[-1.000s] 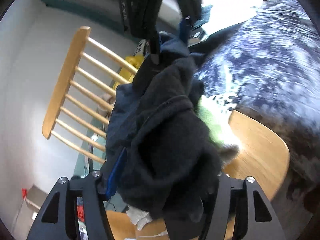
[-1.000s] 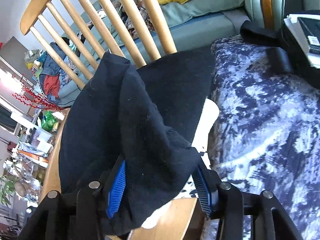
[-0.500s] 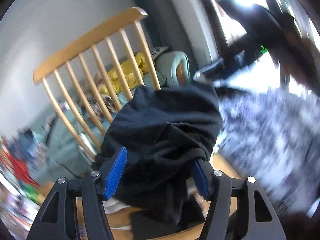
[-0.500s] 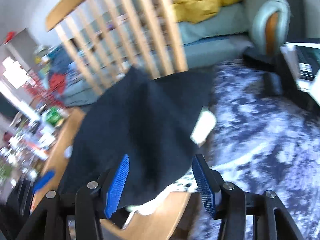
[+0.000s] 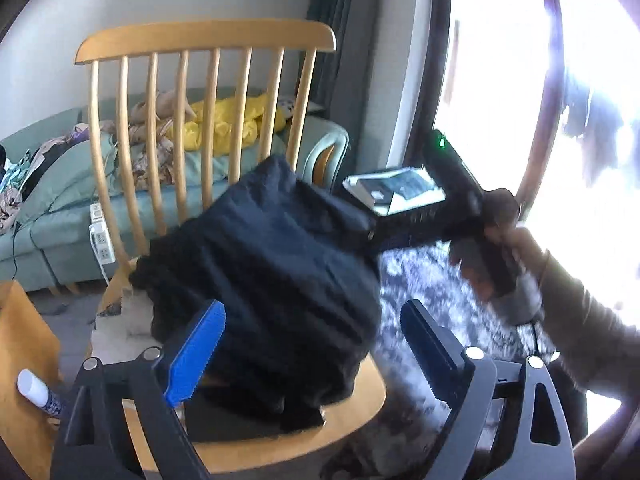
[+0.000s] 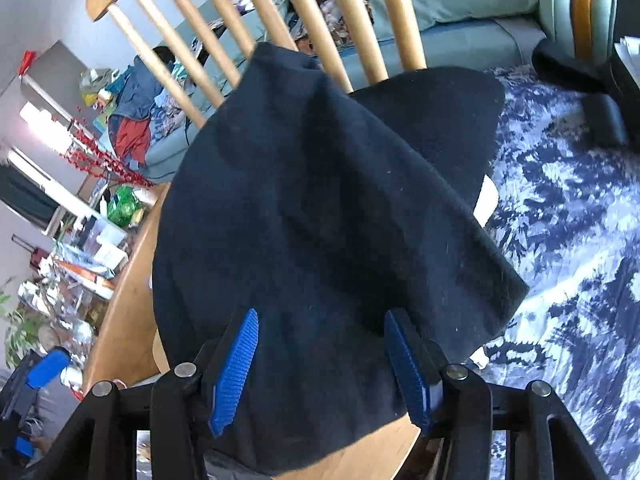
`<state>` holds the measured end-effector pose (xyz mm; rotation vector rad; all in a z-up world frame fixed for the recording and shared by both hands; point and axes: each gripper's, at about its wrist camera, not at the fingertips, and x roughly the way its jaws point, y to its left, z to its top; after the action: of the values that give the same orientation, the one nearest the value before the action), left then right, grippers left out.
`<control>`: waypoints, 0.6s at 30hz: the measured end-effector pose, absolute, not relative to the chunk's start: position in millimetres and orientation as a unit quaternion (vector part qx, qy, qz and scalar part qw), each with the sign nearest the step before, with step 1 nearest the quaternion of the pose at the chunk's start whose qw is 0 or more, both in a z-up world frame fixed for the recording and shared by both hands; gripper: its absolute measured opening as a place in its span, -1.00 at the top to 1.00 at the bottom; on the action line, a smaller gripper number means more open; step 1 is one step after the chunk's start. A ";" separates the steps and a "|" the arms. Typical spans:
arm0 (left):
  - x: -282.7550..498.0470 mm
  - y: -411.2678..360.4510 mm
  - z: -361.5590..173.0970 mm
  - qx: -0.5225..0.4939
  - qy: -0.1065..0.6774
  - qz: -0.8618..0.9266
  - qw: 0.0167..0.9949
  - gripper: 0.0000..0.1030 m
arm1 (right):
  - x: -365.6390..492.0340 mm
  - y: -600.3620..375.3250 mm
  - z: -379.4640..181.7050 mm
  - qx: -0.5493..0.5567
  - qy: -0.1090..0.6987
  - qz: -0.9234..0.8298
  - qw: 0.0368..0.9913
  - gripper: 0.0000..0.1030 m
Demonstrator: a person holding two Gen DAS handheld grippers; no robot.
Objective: Fold clothes
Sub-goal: 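Lower the garment onto the folded clothes on the chair with both grippers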
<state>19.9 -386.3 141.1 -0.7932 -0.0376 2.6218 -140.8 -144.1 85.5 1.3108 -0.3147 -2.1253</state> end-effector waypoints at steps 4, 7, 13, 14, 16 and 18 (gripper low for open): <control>-7.2 -360.3 133.9 -0.298 0.025 0.942 0.154 -0.78 | -143.2 -150.3 92.4 0.489 -0.110 -0.810 0.304 -0.07; -23.0 -340.5 120.1 -0.319 0.046 0.935 0.151 -0.78 | -144.6 -152.8 94.7 0.489 -0.104 -0.813 0.300 -0.05; -17.0 -325.7 104.6 -0.330 0.073 0.932 0.130 -0.78 | -137.6 -144.2 89.4 0.489 -0.103 -0.811 0.304 -0.04; -12.9 -325.5 104.8 -0.326 0.075 0.934 0.123 -0.78 | -135.3 -141.8 89.7 0.488 -0.105 -0.811 0.305 -0.04; -5.3 -324.5 104.4 -0.314 0.081 0.940 0.109 -0.78 | -130.1 -137.9 91.1 0.485 -0.105 -0.813 0.306 -0.06; 3.8 -322.4 104.5 -0.303 0.092 0.945 0.084 -0.78 | -122.0 -134.0 93.4 0.479 -0.109 -0.814 0.310 -0.08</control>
<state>3.8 -322.4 104.5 -0.9045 0.2750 2.8185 -122.0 -134.0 93.4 1.2658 -0.2867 -2.1507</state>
